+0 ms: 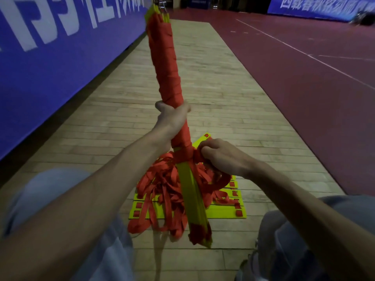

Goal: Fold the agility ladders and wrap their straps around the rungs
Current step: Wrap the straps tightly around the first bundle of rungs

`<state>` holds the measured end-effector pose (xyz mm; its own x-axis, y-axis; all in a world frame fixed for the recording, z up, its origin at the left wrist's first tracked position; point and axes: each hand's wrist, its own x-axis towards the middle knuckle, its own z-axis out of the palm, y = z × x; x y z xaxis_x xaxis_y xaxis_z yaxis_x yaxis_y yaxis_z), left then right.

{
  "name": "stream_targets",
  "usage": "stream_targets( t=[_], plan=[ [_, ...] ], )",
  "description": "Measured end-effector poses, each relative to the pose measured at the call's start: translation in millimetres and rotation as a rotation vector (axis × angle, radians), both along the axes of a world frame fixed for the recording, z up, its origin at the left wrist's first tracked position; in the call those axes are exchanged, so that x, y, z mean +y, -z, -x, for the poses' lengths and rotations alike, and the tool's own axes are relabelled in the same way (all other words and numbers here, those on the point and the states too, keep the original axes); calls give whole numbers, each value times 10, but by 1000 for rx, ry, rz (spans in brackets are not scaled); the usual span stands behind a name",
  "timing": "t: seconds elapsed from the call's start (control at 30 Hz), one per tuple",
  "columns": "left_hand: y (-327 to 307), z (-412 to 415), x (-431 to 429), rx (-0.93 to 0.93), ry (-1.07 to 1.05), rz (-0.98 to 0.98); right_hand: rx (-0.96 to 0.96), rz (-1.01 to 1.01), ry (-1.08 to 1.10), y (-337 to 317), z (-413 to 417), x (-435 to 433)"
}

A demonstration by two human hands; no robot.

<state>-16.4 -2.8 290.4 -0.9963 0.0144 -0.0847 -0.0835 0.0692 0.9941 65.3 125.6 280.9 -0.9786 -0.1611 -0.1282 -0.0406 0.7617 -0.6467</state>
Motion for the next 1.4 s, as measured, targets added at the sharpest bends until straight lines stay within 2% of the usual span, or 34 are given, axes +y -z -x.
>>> stream_targets(
  t=[0.1,0.2,0.37,0.47,0.63,0.73,0.83,0.97,1.07,1.13,1.27,1.4],
  plan=[
    [6,21,-40,-135,77,-92,36,-134,-30,17,-37,7],
    [62,-26,-70,-112,185,-62,158,-336,-47,49,-114,-13],
    [117,-35,-59,-94,50,-86,315,-494,32,190,-236,-196],
    [152,-38,-27,-139,13,-196,353,-508,78,267,-246,-324],
    [120,-78,12,-172,58,-253,327,-407,193,241,-190,-277],
    [19,-98,-5,-142,85,-288,247,-229,252,172,-128,-179],
    [-113,-138,-16,-92,163,-342,249,-15,224,64,-88,-117],
    [-221,-241,-6,-70,272,-568,204,292,84,-78,-110,-172],
    [-233,-278,4,-135,324,-755,108,416,50,-105,-94,-174],
    [-226,-264,-16,-192,289,-728,-7,460,-6,-97,-85,-126],
    [-231,-196,-68,-239,223,-534,-142,436,-151,-155,-104,66],
    [-254,-127,-123,-201,206,-409,-219,322,-208,-203,-54,273]
  ],
)
